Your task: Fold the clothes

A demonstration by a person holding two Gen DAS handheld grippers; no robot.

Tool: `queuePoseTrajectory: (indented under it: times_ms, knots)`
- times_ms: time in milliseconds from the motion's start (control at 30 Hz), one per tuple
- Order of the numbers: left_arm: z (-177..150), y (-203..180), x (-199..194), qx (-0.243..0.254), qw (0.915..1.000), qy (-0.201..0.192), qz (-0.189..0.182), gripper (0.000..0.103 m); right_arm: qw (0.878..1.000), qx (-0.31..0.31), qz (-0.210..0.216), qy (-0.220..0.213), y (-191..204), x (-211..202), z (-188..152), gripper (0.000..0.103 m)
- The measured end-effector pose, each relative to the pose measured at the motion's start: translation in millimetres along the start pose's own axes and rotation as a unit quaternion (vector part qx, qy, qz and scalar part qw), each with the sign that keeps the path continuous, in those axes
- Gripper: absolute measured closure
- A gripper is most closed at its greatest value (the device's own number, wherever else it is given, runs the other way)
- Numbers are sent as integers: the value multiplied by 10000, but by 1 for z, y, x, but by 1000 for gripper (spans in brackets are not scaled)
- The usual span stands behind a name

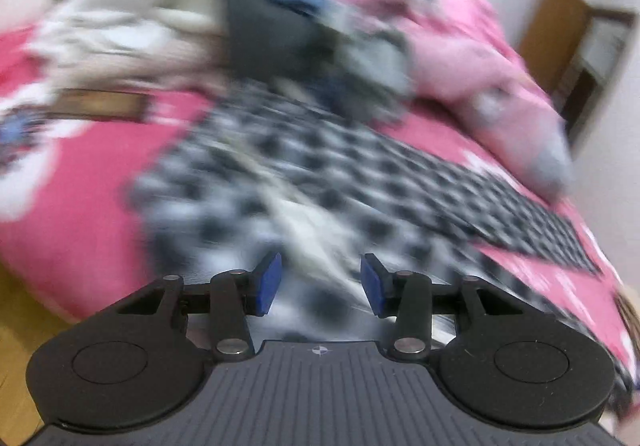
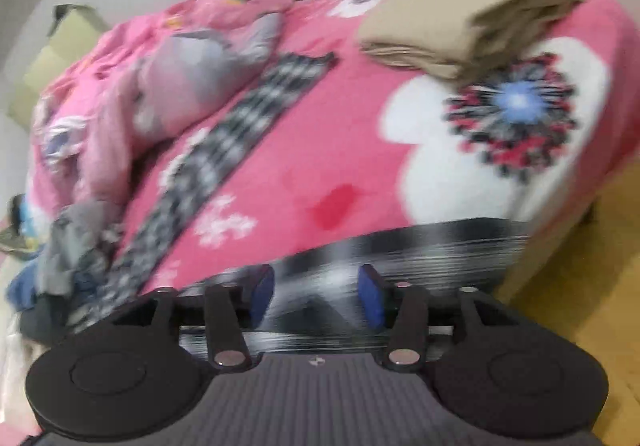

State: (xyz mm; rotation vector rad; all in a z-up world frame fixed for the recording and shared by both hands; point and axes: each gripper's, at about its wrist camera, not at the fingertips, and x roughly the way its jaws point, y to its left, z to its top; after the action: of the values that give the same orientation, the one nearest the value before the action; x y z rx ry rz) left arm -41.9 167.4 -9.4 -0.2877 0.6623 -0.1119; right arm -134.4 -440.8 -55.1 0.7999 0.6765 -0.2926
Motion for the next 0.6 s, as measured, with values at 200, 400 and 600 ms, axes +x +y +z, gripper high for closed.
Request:
queuePoseTrajectory:
  times_ms: [200, 400, 600]
  knots:
    - [-22, -99, 45, 1821, 9713, 799, -1304, 49, 9928, 1192, -72, -91, -69, -8, -11, 37]
    - [-49, -153, 66, 2866, 9379, 1001, -1680, 49, 9713, 2347, 292, -246, -124, 8, -12, 36]
    - [-54, -174, 74, 3112, 9314, 872, -1673, 49, 9758, 2141, 428, -112, -122, 36, -6, 56]
